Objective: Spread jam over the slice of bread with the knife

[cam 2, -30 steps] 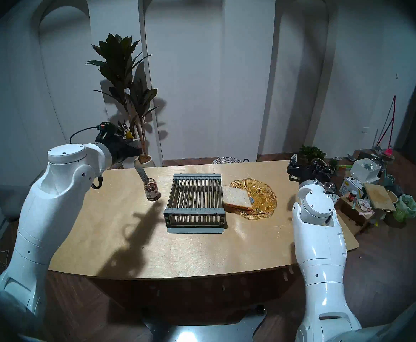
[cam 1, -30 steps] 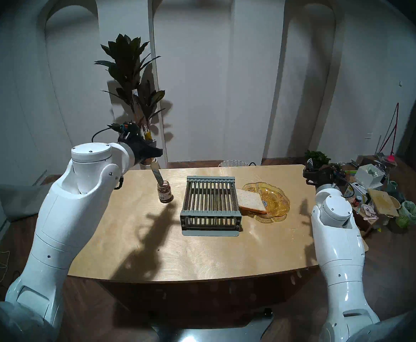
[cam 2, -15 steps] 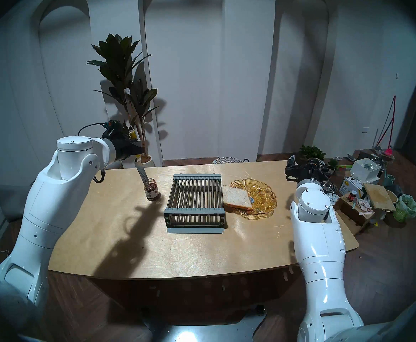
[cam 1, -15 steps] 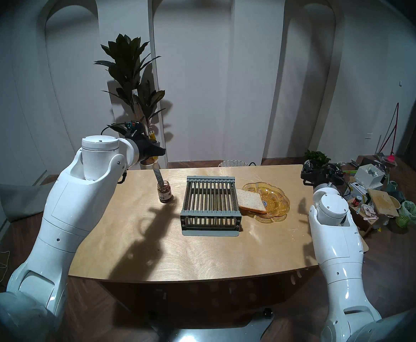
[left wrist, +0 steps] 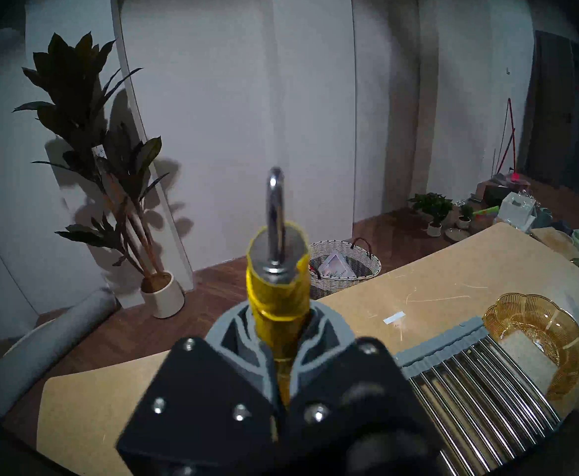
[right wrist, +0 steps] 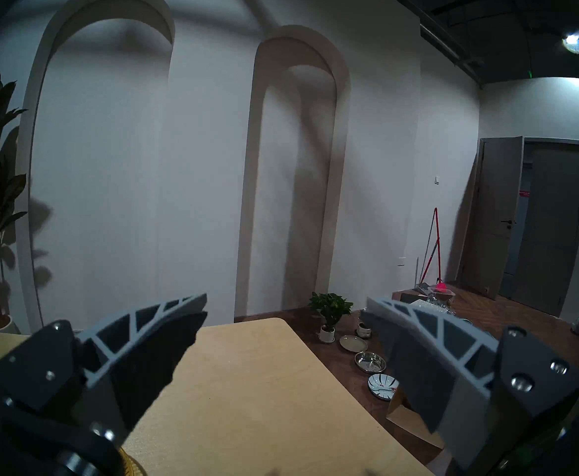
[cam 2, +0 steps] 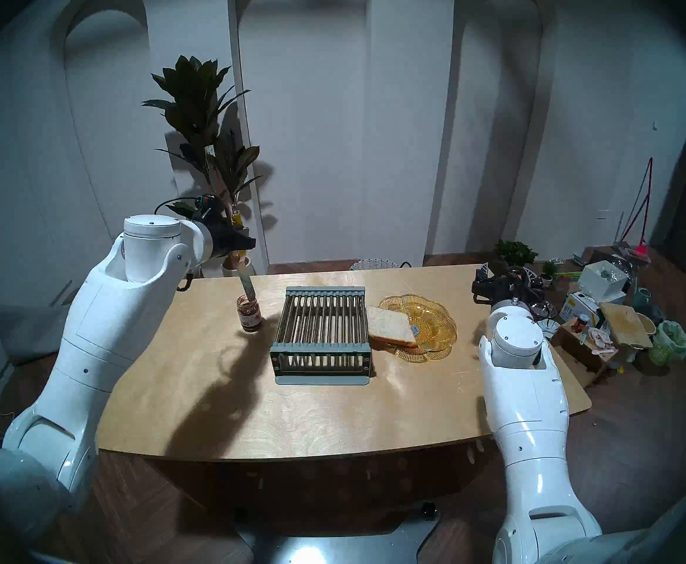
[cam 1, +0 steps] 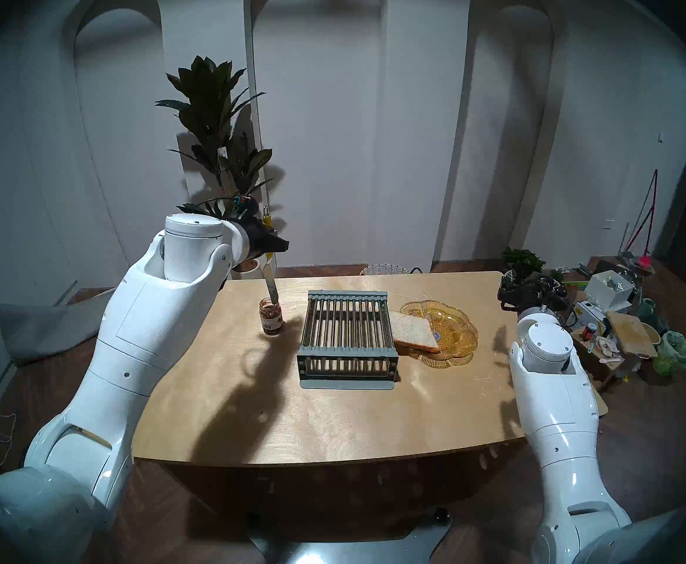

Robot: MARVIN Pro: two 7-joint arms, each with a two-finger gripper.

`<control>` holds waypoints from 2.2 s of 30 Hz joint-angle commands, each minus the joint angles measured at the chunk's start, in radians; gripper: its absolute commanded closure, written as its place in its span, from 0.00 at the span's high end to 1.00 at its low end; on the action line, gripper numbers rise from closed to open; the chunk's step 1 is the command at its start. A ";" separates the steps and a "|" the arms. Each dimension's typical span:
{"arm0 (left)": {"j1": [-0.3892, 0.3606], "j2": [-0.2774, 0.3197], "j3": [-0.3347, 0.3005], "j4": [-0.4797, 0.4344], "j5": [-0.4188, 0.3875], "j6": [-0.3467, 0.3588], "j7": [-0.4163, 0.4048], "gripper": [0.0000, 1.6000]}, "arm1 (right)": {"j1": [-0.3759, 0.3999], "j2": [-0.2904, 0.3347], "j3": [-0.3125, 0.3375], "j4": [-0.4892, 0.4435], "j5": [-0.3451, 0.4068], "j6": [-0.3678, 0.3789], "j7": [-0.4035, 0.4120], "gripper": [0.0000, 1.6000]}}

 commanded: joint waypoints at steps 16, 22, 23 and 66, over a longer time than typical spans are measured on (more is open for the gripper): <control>-0.218 -0.047 0.059 0.149 0.122 0.064 -0.123 0.00 | 0.052 0.001 -0.016 0.037 0.000 -0.044 0.006 1.00; -0.237 -0.039 0.085 0.164 0.120 0.071 -0.147 0.00 | 0.056 0.001 -0.020 0.044 0.002 -0.056 0.009 1.00; -0.234 -0.037 0.086 0.159 0.121 0.073 -0.149 0.00 | 0.056 0.001 -0.021 0.045 0.003 -0.058 0.010 1.00; -0.092 -0.060 0.055 0.134 0.136 0.026 -0.068 0.00 | 0.034 0.003 -0.058 0.011 0.017 -0.063 0.006 1.00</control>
